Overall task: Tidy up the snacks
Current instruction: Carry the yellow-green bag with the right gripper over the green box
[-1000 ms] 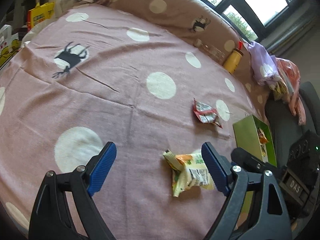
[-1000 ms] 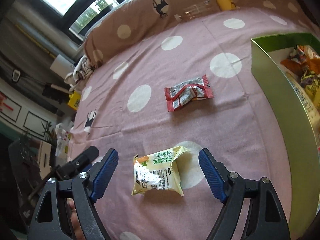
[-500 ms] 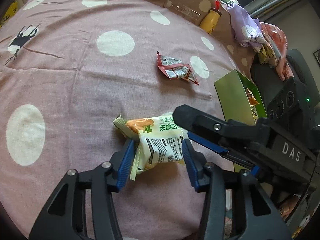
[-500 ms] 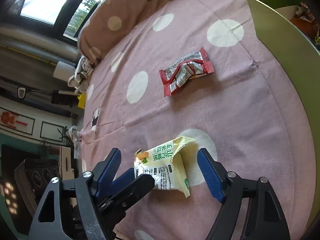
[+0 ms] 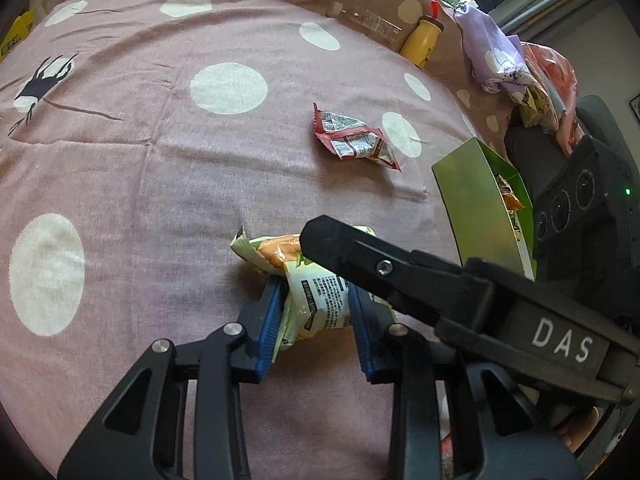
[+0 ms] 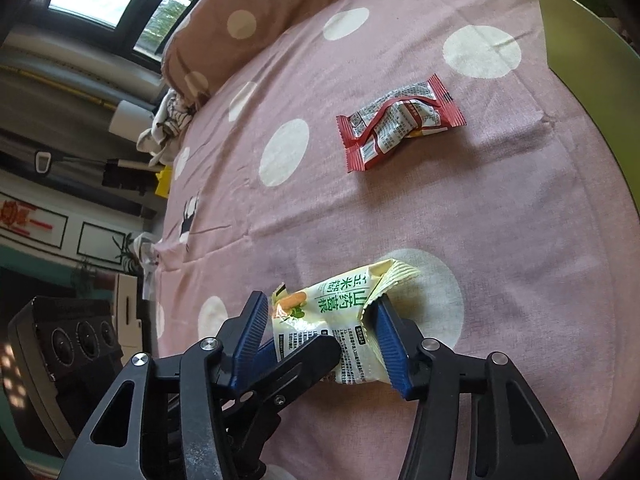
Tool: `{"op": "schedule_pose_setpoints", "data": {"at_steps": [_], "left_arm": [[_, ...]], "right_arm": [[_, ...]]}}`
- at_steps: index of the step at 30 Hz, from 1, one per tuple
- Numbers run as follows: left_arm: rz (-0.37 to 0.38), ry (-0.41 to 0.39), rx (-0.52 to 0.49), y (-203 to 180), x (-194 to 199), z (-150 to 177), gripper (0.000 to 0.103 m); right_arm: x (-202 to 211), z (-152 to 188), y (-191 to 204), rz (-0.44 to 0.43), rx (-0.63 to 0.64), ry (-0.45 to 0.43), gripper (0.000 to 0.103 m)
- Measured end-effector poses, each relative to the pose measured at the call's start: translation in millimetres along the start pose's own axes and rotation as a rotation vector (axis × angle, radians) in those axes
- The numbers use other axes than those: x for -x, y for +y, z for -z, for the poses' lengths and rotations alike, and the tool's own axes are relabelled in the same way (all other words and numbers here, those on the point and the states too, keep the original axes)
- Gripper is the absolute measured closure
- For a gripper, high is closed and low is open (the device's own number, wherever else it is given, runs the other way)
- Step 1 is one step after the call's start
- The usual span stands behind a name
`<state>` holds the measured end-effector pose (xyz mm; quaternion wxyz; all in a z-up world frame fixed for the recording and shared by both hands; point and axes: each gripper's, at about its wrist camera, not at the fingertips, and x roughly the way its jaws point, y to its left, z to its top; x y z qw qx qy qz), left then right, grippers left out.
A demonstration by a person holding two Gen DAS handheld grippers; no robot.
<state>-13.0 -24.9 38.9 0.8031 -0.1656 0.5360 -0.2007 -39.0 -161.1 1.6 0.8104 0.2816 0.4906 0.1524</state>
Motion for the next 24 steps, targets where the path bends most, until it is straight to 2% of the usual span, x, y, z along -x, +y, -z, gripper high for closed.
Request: {"op": "schedule_pose_setpoints", "data": {"at_steps": [5, 24], "left_arm": [[0.009, -0.048, -0.039, -10.0, 7.3, 0.5, 0.072], [0.058, -0.253, -0.144, -37.8, 45.1, 4.9, 0.072]], "right_arm": [[14.2, 2.6, 13.0, 0.023, 0.06, -0.07, 0.046], [67.8, 12.9, 39.6, -0.012, 0.171, -0.278, 0.046]]}}
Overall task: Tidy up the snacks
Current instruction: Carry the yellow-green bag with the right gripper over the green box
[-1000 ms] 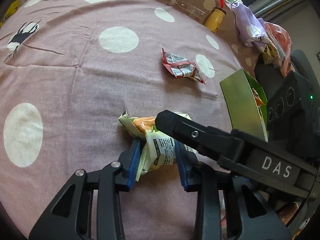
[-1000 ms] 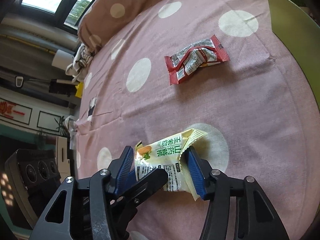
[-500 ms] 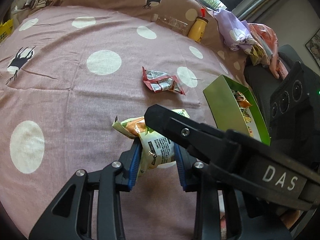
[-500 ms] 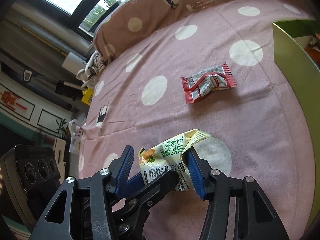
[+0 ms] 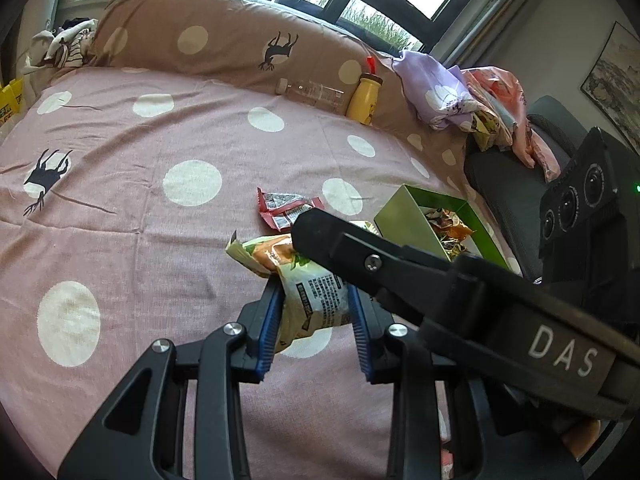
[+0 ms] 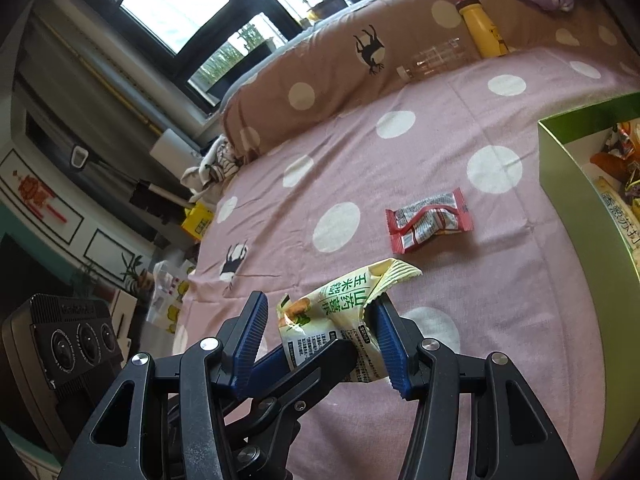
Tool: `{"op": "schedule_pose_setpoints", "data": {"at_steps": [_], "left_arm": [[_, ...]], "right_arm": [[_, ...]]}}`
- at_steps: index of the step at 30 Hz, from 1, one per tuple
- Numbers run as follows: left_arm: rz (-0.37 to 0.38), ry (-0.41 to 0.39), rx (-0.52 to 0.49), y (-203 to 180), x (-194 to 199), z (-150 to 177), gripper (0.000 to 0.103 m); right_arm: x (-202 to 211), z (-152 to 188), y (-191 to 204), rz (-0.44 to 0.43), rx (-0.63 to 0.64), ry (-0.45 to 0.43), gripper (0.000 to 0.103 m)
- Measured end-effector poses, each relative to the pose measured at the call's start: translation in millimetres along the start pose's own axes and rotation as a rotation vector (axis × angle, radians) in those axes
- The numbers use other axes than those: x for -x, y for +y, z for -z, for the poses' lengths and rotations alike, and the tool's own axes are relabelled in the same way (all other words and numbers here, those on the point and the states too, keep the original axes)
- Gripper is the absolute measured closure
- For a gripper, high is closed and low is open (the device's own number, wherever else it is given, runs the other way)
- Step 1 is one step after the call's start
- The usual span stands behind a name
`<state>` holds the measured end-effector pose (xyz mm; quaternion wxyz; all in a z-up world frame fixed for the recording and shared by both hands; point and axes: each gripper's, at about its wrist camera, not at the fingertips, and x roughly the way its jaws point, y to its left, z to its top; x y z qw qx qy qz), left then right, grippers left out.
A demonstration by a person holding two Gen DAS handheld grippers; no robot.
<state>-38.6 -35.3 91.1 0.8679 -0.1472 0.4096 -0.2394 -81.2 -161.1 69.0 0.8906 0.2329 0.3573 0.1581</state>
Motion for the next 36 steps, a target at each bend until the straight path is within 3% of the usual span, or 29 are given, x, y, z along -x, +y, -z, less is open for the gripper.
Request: {"op": "schedule_pose_setpoints", "data": {"at_steps": [16, 36], "left_arm": [[0.009, -0.122, -0.083, -19.1, 27.0, -2.9, 0.072], [0.011, -0.188, -0.161, -40.9, 42.4, -2.7, 0.072]], "right_arm": [[35.0, 0.6, 19.3, -0.025, 0.083, -0.123, 0.046], [64.2, 2.4, 29.2, -0.028, 0.128, -0.203, 0.046]]}}
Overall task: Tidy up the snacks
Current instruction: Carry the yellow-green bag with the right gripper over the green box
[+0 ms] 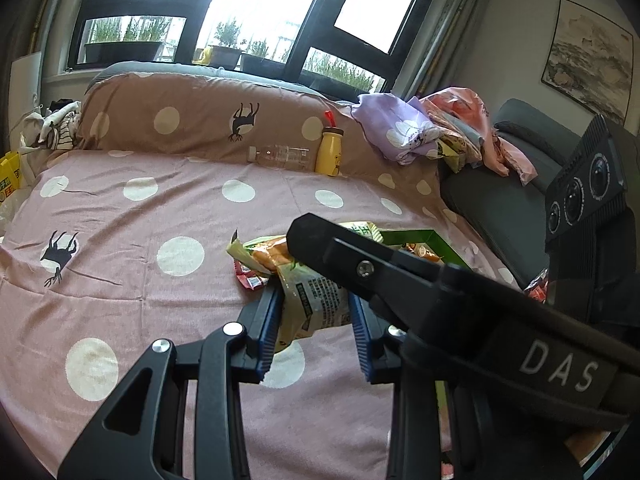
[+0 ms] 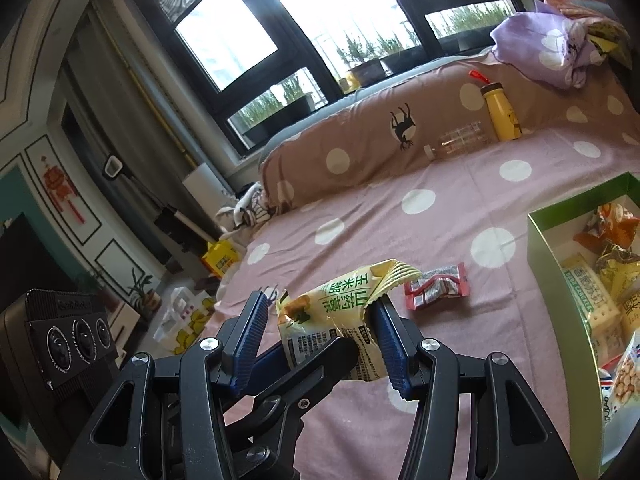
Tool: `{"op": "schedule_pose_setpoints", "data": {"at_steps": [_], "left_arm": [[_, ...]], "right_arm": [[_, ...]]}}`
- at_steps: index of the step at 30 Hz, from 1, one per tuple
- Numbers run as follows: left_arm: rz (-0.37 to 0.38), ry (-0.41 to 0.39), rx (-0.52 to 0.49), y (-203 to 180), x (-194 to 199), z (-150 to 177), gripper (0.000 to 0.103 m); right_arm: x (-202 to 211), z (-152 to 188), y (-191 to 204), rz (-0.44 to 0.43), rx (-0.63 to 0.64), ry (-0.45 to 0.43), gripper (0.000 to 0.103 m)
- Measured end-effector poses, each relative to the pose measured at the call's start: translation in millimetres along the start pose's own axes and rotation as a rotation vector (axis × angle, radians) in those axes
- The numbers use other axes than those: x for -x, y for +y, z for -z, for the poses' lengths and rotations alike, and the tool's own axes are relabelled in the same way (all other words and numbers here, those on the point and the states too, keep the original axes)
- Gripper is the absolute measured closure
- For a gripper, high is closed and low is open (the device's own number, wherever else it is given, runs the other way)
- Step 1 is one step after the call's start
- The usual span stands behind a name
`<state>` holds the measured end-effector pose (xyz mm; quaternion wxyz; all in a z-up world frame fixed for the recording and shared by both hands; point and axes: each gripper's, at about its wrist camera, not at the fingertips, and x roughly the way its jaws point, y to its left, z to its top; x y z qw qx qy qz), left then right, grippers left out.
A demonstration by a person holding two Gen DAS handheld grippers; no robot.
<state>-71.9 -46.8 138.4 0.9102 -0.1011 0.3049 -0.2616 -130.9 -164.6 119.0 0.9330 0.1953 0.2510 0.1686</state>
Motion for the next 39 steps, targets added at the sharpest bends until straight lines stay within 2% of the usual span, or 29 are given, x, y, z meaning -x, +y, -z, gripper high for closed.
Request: {"op": "schedule_pose_setpoints", "data": {"at_steps": [13, 27, 39], "left_arm": [[0.02, -0.012, -0.106, -45.2, -14.9, -15.5, 0.072], [0.075, 0.063, -0.218, -94.1, -63.1, -25.1, 0.072], [0.131, 0.135, -0.277, -124.3, -98.1, -23.4, 0.072]], "right_arm": [[34.3, -16.6, -26.6, 0.012, -0.061, -0.102, 0.049], [60.6, -28.6, -87.8, 0.068, -0.2, -0.182, 0.053], [75.3, -29.8, -134.0, 0.137, -0.313, -0.214, 0.055]]}}
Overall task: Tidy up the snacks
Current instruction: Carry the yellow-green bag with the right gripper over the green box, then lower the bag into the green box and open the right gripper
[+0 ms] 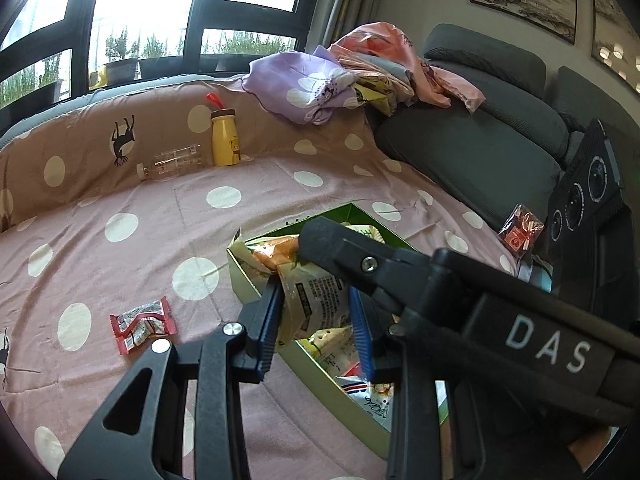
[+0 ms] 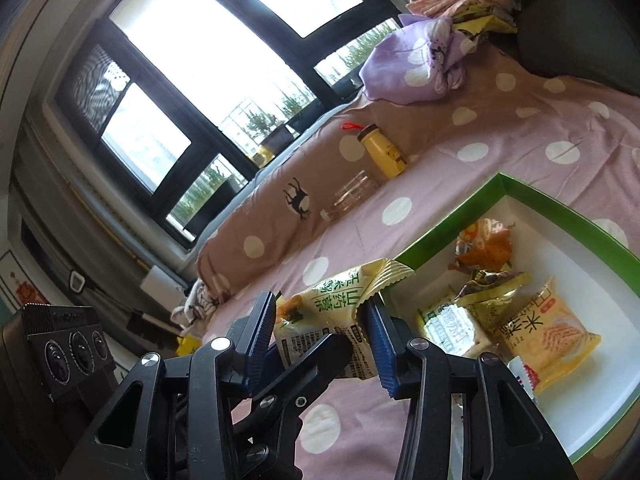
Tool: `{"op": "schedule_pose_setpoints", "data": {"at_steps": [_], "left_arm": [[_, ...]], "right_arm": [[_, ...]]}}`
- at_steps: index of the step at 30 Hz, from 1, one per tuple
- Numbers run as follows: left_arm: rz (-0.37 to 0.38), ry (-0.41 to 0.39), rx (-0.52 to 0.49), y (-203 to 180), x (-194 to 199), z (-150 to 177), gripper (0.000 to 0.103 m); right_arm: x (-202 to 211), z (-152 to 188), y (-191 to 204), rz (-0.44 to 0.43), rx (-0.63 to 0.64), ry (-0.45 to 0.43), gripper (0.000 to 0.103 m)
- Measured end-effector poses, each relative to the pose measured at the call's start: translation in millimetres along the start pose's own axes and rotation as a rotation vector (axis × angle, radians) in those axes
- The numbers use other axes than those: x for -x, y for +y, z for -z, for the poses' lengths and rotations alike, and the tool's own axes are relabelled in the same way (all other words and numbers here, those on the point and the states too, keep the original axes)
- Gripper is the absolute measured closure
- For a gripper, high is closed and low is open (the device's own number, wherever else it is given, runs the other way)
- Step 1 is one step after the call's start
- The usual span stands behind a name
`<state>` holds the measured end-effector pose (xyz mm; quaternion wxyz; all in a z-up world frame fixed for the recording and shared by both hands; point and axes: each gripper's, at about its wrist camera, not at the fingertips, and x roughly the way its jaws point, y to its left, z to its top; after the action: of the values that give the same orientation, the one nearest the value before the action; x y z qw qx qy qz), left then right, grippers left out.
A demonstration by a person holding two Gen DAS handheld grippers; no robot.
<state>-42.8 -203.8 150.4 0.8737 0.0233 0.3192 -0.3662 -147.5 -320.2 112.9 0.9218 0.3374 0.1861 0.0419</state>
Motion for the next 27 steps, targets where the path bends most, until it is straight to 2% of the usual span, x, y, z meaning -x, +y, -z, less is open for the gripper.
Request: {"op": "schedule_pose_setpoints", "data": {"at_steps": [27], "left_arm": [[0.082, 0.091, -0.039, -28.5, -43.6, -1.0, 0.072]], "right_arm": [[12.6, -9.1, -52.7, 0.113, -0.148, 0.001, 0.058]]}}
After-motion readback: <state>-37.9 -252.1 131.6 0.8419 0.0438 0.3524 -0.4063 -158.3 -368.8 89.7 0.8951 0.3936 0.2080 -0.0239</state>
